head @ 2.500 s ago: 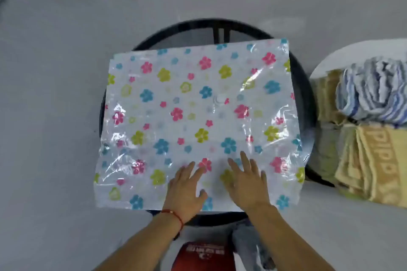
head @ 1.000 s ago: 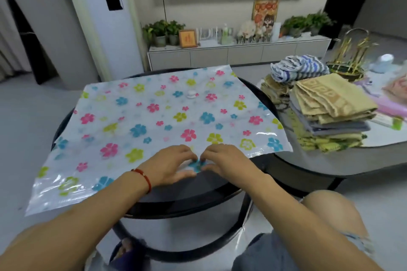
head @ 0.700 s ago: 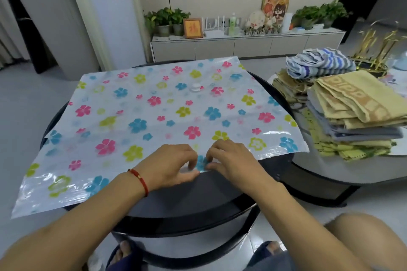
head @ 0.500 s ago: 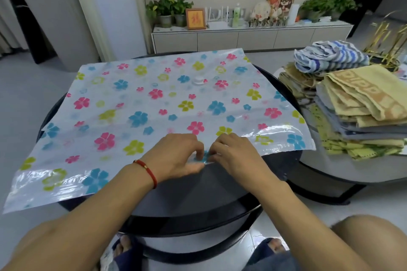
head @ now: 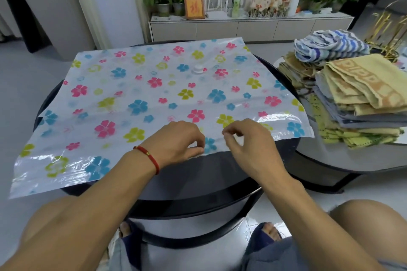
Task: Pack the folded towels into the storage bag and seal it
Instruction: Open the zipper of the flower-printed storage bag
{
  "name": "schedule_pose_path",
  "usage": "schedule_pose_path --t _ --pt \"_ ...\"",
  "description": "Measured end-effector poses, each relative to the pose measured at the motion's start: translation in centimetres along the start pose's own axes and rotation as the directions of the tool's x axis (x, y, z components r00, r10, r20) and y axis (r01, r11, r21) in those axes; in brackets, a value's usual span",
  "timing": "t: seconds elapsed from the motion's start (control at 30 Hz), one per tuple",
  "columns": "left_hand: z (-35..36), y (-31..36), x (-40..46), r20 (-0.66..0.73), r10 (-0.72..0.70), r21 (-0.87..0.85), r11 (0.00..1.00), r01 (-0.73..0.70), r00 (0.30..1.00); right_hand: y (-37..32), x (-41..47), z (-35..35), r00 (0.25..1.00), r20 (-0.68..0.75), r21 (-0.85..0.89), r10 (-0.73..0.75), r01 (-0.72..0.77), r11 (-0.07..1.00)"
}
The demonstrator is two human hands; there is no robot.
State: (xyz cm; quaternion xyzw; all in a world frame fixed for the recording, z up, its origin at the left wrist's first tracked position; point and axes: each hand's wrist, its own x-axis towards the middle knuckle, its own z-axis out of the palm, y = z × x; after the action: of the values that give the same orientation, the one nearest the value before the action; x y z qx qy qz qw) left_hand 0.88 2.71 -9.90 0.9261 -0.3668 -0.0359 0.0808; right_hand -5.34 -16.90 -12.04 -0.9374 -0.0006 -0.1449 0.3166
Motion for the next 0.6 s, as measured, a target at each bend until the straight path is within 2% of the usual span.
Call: schedule_pose_path --t 0.07,0.13,0.2,0.23,0.3,0.4,0.5,0.6 --pt "0.4 0.7 0.0 -0.012 0.05 0.088 0.995 -0.049 0.999 -0.4 -0.3 -0.5 0.976 0.092 0.142 0.198 -0.209 0.967" --pt "0.7 1.2 0.1 -0.068 0.091 0.146 0.986 -0.08 0.994 -0.8 -1.1 -0.4 0.899 0.281 0.306 0.337 -0.417 0.856" --pt "0.5 1.3 0.2 -0.115 0.053 0.069 0.997 -0.046 0.992 -1.1 -1.8 0.3 0.818 0.428 0.423 0.385 -0.558 0.714" --pt "0.3 1.2 0.2 -0.136 0.021 0.0 1.0 -0.021 0.99 -1.2 -2.0 0.7 0.801 0.463 0.479 0.379 -0.587 0.653" --pt "0.1 0.8 0.0 -0.167 -0.036 -0.121 0.993 0.016 0.985 -1.6 -1.8 1.7 0.801 0.488 0.607 0.347 -0.597 0.525" --pt "0.0 0.6 -0.4 -0.188 -0.078 -0.191 0.981 0.042 0.979 -2.4 -1.2 3.0 0.818 0.458 0.74 0.349 -0.568 0.361" --pt "-0.2 0.6 -0.6 -0.184 -0.123 -0.257 0.964 0.073 0.975 -2.5 -0.9 3.8 0.847 0.405 0.792 0.343 -0.513 0.33" --pt "-0.2 1.0 -0.6 -0.133 -0.119 -0.234 0.968 0.085 0.984 -2.4 -0.6 4.1 0.85 0.392 0.8 0.353 -0.504 0.326"
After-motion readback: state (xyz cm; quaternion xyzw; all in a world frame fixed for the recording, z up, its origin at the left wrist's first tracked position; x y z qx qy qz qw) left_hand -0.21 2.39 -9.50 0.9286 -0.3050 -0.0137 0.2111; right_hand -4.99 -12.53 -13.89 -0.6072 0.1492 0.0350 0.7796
